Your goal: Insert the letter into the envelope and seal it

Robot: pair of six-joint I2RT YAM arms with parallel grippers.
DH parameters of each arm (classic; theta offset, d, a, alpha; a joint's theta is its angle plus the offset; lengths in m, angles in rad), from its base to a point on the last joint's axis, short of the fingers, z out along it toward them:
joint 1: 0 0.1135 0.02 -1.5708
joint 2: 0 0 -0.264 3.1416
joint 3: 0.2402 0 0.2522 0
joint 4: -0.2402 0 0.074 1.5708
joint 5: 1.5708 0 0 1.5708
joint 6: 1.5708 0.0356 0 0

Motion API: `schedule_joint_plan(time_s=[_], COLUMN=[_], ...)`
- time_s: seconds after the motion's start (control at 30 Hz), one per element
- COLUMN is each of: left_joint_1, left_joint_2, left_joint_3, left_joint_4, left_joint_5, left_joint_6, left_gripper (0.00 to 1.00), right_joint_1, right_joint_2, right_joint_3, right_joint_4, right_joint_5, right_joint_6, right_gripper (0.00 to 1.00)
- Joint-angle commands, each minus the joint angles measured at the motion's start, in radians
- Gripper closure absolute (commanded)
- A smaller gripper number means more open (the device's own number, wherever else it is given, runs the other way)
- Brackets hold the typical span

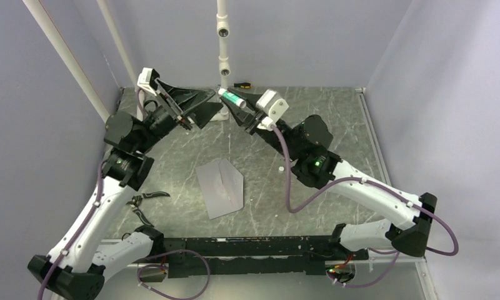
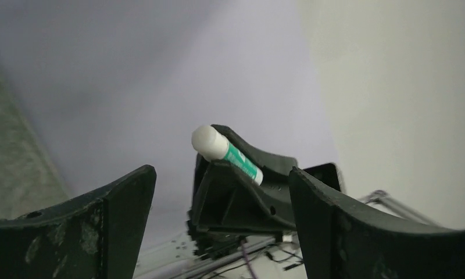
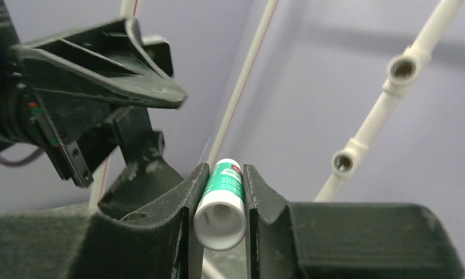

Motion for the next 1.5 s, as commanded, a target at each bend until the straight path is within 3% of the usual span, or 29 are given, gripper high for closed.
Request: schedule_joint_plan(time_s=[0.0,0.1,0.2,0.33,0.57,0.73,0.9,1.13,1.47], left_joint_1=[-0.003,-0.003,-0.003,-0.003,0.015,0.122,0.198,0.23,0.249], left_joint_2=[-0.071,-0.09,-0.112,-0.129,-0.047,0.098,0.232,0.444,0.532], left_joint_3=[0.113,0.166,0.154,0.056,-0.192,-0.33,-0.401,-0.413,-0.446], left_joint_4=[-0.35,-0.664,-0.84,-0.947,-0.976,-0.812,-0.626,-0.474,-0.519], left_joint_5=[-0.056,-0.151,-0.255,-0.336,-0.352,-0.188,-0.046,0.033,0.015], left_joint_6=[0.355,0.539,0.662,0.732,0.737,0.766,0.783,0.799,0.841], left_gripper=[0.12,0.17,0.51,0.76,0.74,0.65,0.66,0.85,0.97], right_joint_1=[-0.014,-0.038,-0.073,-0.074,-0.022,0.075,0.106,0.116,0.105], right_joint_2=[-0.086,-0.08,-0.064,-0.058,0.051,0.193,0.322,0.487,0.622], right_joint_3=[0.014,0.07,0.059,-0.077,-0.22,-0.211,-0.17,-0.101,0.01], right_joint_4=[-0.169,-0.418,-0.623,-0.733,-0.729,-0.708,-0.677,-0.613,-0.626], right_joint_5=[0.133,0.195,0.161,0.126,0.14,0.23,0.256,0.289,0.236], right_joint_6=[0.187,0.375,0.576,0.706,0.818,0.806,0.769,0.72,0.695], right_gripper=[1.0,1.0,1.0,1.0,1.0,1.0,1.0,1.0,1.0])
